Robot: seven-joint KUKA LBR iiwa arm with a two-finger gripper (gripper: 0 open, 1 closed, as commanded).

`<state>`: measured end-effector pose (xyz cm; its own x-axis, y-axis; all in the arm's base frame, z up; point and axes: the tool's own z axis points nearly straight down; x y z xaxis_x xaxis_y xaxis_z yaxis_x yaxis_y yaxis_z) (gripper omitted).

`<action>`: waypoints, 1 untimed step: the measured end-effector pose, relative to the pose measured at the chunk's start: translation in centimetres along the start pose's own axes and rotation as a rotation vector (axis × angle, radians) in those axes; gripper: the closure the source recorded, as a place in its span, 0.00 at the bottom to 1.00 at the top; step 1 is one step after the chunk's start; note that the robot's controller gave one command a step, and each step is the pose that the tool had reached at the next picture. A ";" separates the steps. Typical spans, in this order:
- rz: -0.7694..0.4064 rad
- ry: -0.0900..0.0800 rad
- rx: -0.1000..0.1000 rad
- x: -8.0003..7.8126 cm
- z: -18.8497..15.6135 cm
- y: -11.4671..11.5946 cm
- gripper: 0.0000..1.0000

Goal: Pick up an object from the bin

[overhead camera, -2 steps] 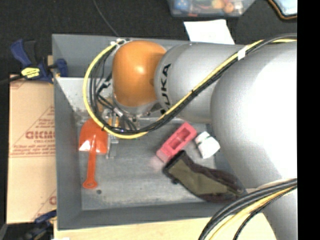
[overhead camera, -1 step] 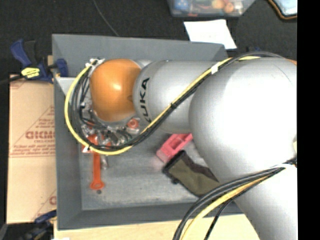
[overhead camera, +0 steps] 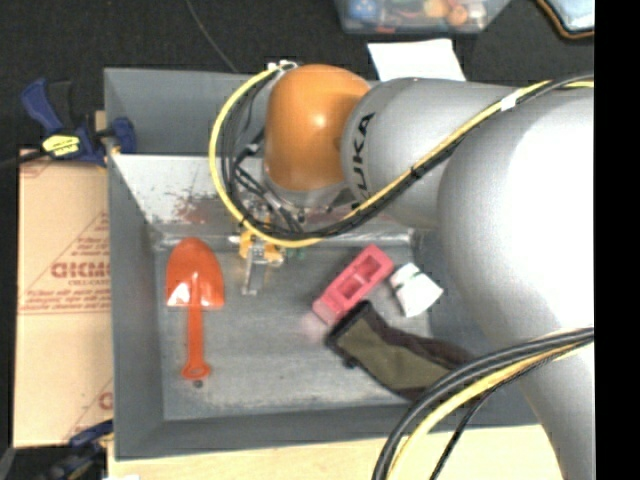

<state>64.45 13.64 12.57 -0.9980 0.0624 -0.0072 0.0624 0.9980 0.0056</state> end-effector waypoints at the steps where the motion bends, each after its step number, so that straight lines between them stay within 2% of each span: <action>1: -0.620 0.005 -0.003 2.9 4.3 7.2 0.00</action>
Offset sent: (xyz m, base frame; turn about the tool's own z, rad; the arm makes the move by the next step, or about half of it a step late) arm 0.0089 -0.0500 -0.0557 0.0277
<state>62.03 21.04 8.26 -0.8484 -0.5294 -0.0053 -0.5294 0.8484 0.0041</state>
